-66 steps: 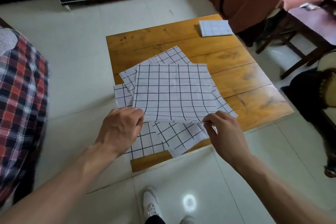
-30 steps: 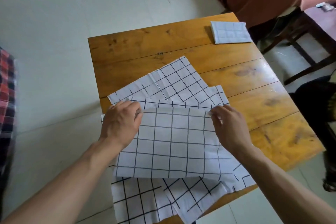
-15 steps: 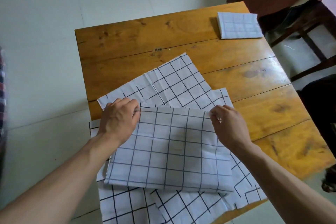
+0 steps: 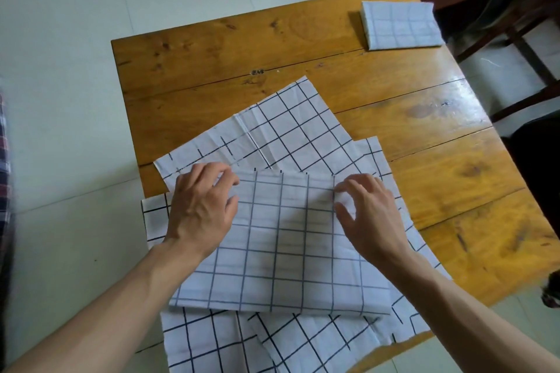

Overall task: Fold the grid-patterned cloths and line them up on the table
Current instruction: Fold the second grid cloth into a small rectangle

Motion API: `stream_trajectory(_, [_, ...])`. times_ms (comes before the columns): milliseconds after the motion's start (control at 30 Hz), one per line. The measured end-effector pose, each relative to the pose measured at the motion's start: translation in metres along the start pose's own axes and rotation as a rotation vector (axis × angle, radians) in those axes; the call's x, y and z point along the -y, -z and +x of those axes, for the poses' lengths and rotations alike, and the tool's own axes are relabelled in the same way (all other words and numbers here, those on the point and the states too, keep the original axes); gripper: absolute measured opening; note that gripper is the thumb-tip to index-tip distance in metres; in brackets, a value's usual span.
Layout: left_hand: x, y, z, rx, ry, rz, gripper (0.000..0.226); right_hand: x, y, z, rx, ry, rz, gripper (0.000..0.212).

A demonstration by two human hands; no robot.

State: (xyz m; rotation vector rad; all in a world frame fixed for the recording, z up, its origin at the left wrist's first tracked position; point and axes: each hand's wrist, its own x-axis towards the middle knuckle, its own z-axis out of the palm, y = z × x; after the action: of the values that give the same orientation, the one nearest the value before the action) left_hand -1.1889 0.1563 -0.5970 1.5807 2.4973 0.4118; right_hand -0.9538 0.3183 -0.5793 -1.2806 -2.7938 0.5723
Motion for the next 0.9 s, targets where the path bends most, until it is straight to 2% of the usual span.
stream_trajectory(133, [-0.004, -0.001, -0.010, 0.029, -0.018, 0.005, 0.025, 0.004, -0.007, -0.016, 0.044, 0.019, 0.011, 0.023])
stream_trajectory(433, [-0.007, -0.001, -0.053, 0.069, -0.102, 0.017, 0.023, 0.022, -0.015, -0.046, 0.081, 0.046, 0.061, 0.036])
stream_trajectory(667, [-0.027, -0.004, -0.106, 0.134, -0.213, 0.000, 0.039, 0.044, -0.037, -0.110, 0.095, 0.004, 0.039, 0.047])
stream_trajectory(900, [-0.038, -0.016, -0.126, 0.167, -0.239, 0.039, 0.054, 0.046, -0.056, -0.145, 0.098, -0.051, -0.035, 0.070])
